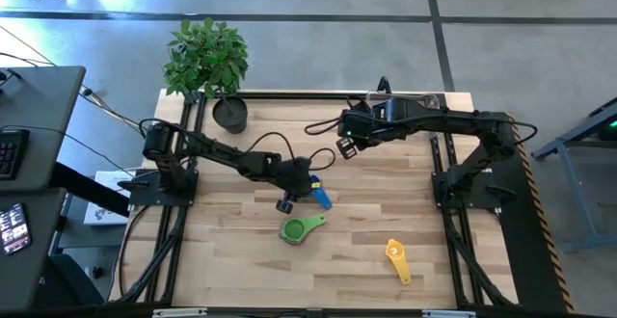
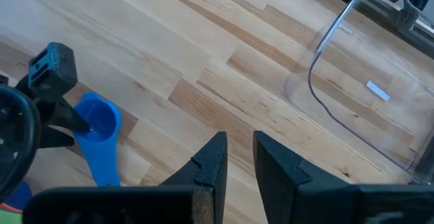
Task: Nest measuring cups in basket
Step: Stack the blue measuring cup on top of the green measuring cup
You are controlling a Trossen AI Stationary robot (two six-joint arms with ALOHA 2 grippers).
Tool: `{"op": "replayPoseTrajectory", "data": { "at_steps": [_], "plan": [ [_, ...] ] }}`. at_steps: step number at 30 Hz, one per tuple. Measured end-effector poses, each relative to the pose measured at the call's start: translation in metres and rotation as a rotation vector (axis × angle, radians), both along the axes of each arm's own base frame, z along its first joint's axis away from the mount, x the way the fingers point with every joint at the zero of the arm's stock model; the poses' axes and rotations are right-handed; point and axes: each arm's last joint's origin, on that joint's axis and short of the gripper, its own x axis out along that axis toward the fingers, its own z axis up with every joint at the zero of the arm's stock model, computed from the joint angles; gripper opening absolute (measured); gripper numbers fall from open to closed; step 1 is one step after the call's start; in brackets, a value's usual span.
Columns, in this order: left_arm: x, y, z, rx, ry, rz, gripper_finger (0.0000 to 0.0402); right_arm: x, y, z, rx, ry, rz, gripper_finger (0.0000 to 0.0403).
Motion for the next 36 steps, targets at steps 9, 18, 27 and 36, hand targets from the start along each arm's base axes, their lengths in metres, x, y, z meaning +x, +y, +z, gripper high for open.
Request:
{"op": "replayPoseTrajectory", "data": {
  "at_steps": [9, 18, 27, 36],
  "plan": [
    [0.000, 0.000, 0.000, -0.076, 0.008, 0.104, 0.0031, 0.001, 0.000, 0.000, -0.001, -0.005, 0.000, 0.0064],
    [-0.002, 0.000, 0.009, -0.223, 0.003, 0.305, 0.0011, 0.002, 0.000, 0.000, -0.005, -0.017, -0.005, 0.0064],
    [-0.007, -0.008, 0.055, -0.389, 0.035, 0.521, 0.0007, 0.001, -0.001, 0.000, -0.008, -0.027, -0.035, 0.0064],
    [-0.023, -0.035, 0.104, -0.515, 0.030, 0.672, 0.0007, 0.000, -0.002, 0.000, -0.042, -0.010, -0.048, 0.0064]
  ]
}}
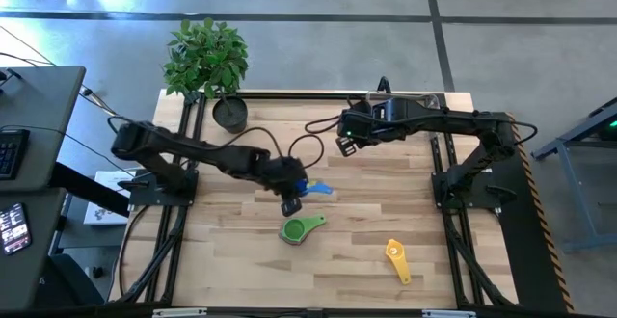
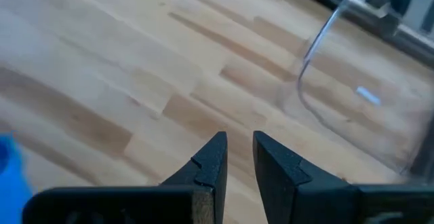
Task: Nest measuring cups in basket
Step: Stack the blue measuring cup on top of the green measuring cup
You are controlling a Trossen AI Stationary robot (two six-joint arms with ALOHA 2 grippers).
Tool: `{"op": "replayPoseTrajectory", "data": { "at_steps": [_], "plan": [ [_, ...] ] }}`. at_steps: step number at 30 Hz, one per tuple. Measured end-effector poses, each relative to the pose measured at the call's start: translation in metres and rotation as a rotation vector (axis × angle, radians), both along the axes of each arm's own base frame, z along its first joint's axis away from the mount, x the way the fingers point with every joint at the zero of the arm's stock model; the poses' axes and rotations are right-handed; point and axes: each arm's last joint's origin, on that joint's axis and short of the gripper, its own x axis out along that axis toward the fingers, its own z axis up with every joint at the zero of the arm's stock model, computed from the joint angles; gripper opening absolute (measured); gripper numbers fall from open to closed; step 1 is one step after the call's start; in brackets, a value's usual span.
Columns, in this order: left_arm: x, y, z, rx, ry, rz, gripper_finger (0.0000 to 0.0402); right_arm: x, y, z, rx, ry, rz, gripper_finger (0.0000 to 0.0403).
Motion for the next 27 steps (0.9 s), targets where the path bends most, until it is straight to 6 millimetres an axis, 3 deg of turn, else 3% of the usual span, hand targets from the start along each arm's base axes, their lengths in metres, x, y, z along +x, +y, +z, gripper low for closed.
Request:
{"op": "replayPoseTrajectory", "data": {
  "at_steps": [12, 16, 21, 27],
  "plan": [
    [-0.016, -0.058, 0.011, -0.219, -0.024, 0.225, 0.0007, -0.007, -0.026, -0.001, -0.011, 0.073, 0.032, 0.0064],
    [-0.022, -0.075, 0.016, -0.220, -0.020, 0.290, 0.0007, -0.008, -0.032, -0.001, -0.017, 0.093, 0.063, 0.0064],
    [-0.027, -0.085, 0.033, -0.188, -0.028, 0.375, 0.0005, -0.009, -0.034, -0.001, -0.026, 0.108, 0.099, 0.0064],
    [-0.030, -0.097, 0.038, -0.257, -0.065, 0.477, 0.0005, -0.008, -0.034, 0.000, -0.031, 0.116, 0.120, 0.0064]
  ]
}}
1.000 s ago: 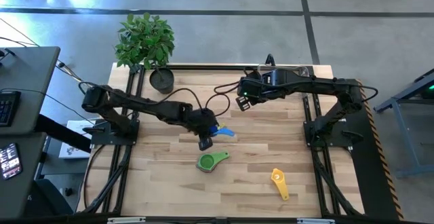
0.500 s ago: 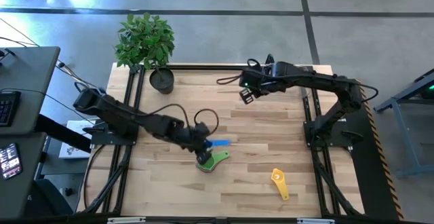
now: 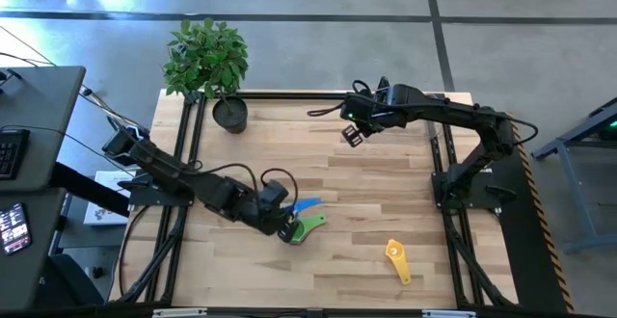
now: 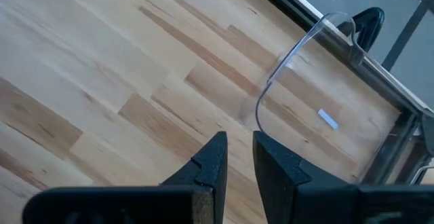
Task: Nest measuring cups in basket
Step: Stack the blue measuring cup on top of the green measuring cup
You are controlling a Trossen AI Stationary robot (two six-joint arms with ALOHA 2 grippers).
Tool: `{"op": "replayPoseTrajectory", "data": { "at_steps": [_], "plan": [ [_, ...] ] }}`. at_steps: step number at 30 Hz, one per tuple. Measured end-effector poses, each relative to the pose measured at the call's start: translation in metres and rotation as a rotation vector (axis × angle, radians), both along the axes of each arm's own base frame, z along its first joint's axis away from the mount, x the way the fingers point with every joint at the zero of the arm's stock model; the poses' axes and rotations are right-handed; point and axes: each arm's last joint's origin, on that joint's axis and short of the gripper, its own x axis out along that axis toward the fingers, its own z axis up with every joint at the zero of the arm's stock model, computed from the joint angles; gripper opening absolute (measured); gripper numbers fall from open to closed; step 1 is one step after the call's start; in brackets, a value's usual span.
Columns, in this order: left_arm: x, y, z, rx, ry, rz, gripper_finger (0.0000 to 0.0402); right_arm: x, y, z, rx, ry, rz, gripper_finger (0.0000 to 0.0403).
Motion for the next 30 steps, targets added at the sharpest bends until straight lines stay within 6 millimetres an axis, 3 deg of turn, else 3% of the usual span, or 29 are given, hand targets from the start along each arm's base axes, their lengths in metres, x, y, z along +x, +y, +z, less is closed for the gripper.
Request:
{"op": "replayPoseTrajectory", "data": {
  "at_steps": [10, 21, 30],
  "plan": [
    [0.014, -0.020, -0.022, -0.040, -0.020, 0.043, 0.0005, 0.001, 0.000, 0.000, -0.002, -0.004, 0.004, 0.0064],
    [0.019, -0.022, -0.045, -0.017, 0.077, 0.039, 0.0005, 0.002, 0.000, 0.001, -0.006, -0.023, 0.005, 0.0064],
    [0.023, -0.020, -0.052, 0.003, 0.099, 0.021, 0.0009, 0.003, -0.001, 0.001, -0.007, -0.032, 0.002, 0.0064]
  ]
}}
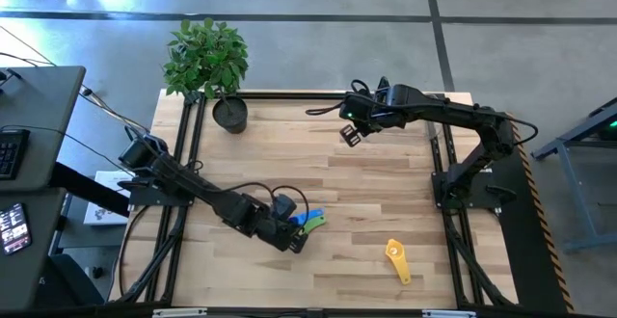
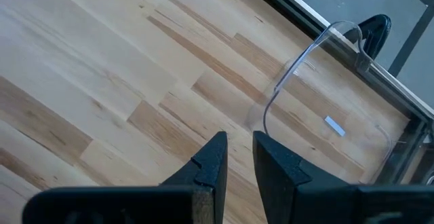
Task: Nest measuring cups in basket
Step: Stack the blue measuring cup on top of the green measuring cup
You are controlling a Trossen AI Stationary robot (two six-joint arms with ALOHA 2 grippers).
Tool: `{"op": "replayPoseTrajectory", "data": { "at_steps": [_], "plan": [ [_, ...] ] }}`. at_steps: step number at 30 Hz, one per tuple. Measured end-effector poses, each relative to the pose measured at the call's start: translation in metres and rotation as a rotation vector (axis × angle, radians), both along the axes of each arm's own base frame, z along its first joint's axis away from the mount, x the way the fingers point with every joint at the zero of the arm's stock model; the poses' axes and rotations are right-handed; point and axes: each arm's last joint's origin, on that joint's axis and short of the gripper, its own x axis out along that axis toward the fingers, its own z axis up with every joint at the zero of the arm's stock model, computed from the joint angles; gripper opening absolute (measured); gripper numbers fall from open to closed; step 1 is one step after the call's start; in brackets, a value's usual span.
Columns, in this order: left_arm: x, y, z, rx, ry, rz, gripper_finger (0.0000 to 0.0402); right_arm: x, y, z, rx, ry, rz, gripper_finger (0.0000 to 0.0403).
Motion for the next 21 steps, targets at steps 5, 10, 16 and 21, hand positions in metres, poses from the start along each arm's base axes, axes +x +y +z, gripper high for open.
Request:
{"op": "replayPoseTrajectory", "data": {
  "at_steps": [5, 10, 16, 21],
  "plan": [
    [0.0009, 0.0034, -0.0004, 0.007, 0.011, -0.008, 0.0010, 0.0001, 0.0000, 0.0000, 0.000, -0.001, 0.000, 0.0064],
    [0.0030, 0.0076, -0.0008, -0.018, 0.032, -0.037, 0.0011, 0.0000, 0.0000, 0.0001, 0.001, -0.001, 0.000, 0.0064],
    [0.0042, 0.0102, -0.0009, -0.017, 0.037, -0.050, 0.0022, 0.0000, 0.0000, 0.0001, 0.000, 0.000, 0.003, 0.0064],
    [0.0043, 0.0102, -0.0010, -0.036, 0.045, -0.060, 0.0038, 0.0000, 0.0000, 0.0001, 0.000, 0.000, 0.003, 0.0064]
  ]
}}
